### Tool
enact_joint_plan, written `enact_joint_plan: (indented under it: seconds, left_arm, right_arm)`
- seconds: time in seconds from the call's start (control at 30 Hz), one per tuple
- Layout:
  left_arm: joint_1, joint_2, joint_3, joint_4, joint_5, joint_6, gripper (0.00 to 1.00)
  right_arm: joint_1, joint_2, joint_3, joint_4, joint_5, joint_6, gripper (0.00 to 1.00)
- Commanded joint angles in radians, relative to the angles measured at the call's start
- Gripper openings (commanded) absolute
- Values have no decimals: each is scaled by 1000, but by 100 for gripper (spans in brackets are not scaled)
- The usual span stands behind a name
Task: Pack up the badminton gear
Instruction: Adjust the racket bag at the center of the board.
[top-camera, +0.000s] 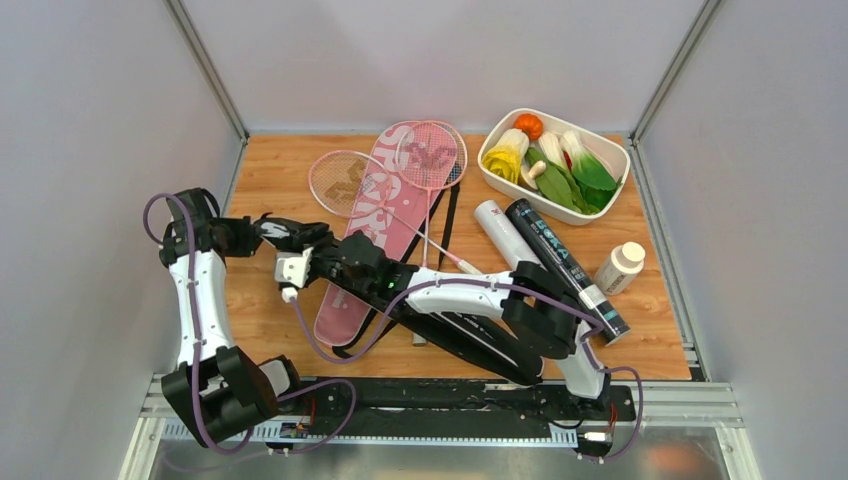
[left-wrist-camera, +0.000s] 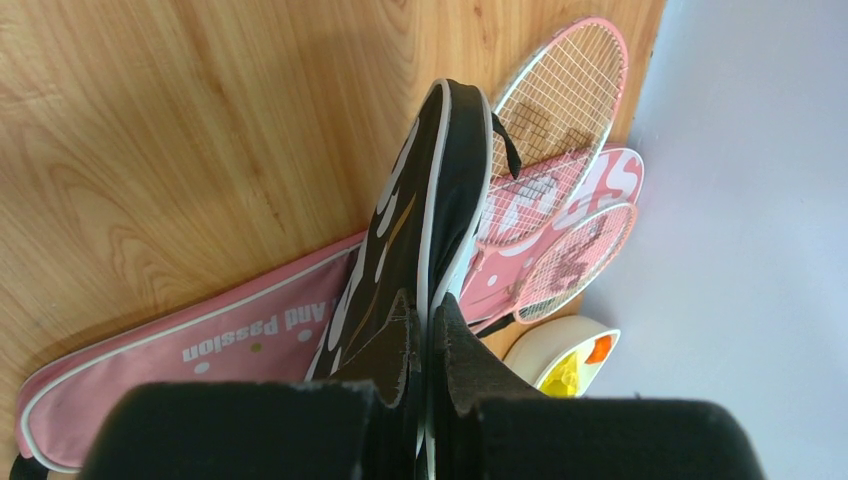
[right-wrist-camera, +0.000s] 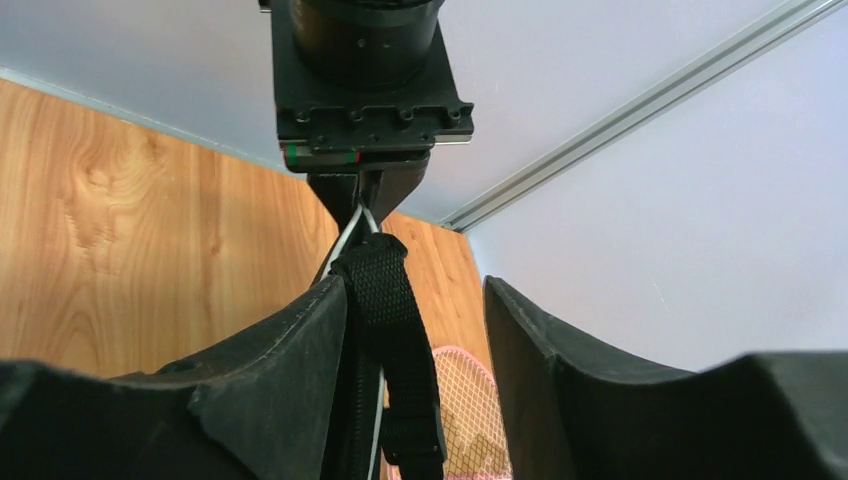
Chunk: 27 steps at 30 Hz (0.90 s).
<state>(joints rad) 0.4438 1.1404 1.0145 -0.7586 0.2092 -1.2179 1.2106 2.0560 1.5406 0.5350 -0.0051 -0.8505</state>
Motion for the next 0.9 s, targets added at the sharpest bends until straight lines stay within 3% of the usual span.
enact_joint_plan:
  seconds: [0.0, 0.13, 0.27, 0.5, 0.67, 0.87]
  left_arm:
    - [9, -22, 37, -67, 71, -18, 0]
    - [9, -26, 32, -67, 62, -17, 0]
    - [9, -27, 28, -69, 57, -12, 0]
    - [9, -37, 17, -50, 83, -20, 0]
    - [9, -48, 17, -39, 80, -21, 0]
    - [9, -48, 4, -16, 93, -22, 0]
  right_arm:
    - [-8, 51, 86, -20, -20, -16, 54]
    - [-10, 52, 71, 30, 4, 20, 46]
    - [-37, 41, 93, 17, 48, 80, 47]
    - [-53, 130, 288, -225, 40, 161, 45]
    - [-51, 119, 252, -241, 25, 233, 34]
    - [-51, 94, 222, -303, -52, 234, 32]
